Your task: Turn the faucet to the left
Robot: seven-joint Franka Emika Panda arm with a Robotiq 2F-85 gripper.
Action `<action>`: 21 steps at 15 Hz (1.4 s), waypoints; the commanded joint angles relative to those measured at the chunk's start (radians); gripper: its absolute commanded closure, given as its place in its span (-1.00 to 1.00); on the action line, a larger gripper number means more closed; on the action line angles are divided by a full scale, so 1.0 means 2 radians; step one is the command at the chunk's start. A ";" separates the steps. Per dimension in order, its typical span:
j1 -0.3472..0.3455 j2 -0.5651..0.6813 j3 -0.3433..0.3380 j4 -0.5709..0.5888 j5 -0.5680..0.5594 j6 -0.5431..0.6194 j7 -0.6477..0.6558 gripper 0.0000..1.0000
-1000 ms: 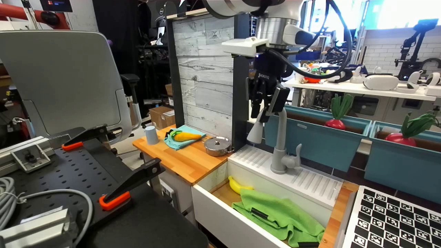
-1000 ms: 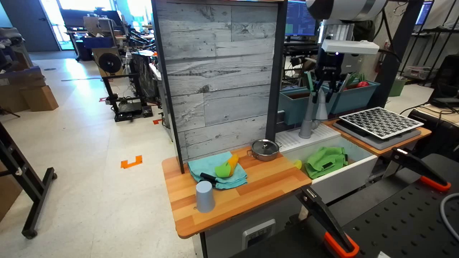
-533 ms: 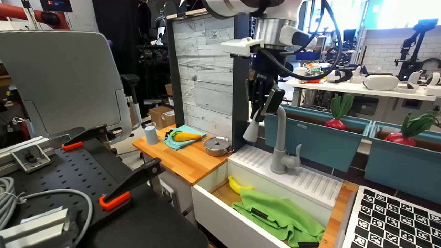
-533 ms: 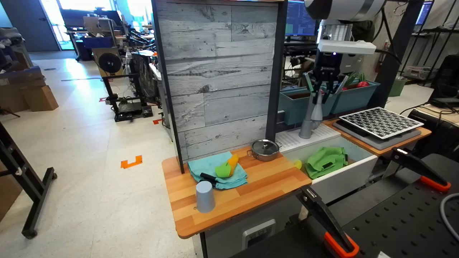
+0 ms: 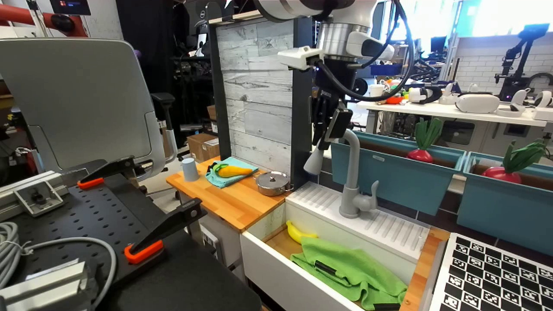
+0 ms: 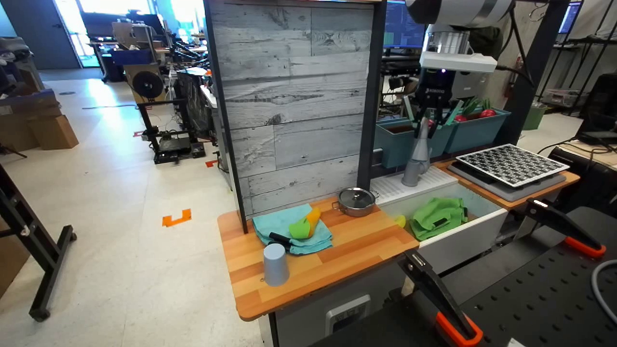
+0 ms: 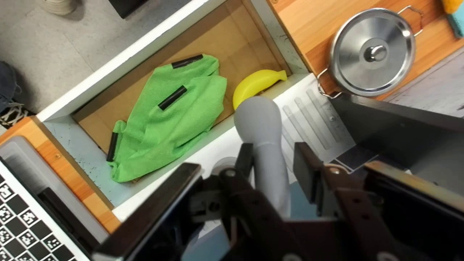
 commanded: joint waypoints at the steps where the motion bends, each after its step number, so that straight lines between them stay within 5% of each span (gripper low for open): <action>1: 0.007 0.014 0.029 0.038 0.043 -0.010 0.014 -0.32; 6: 0.009 0.023 0.031 0.048 0.048 -0.008 0.018 -0.99; 14: 0.002 0.022 0.036 0.049 0.060 -0.004 0.011 -1.00; 21: 0.001 -0.016 0.018 -0.017 0.034 0.000 -0.020 -1.00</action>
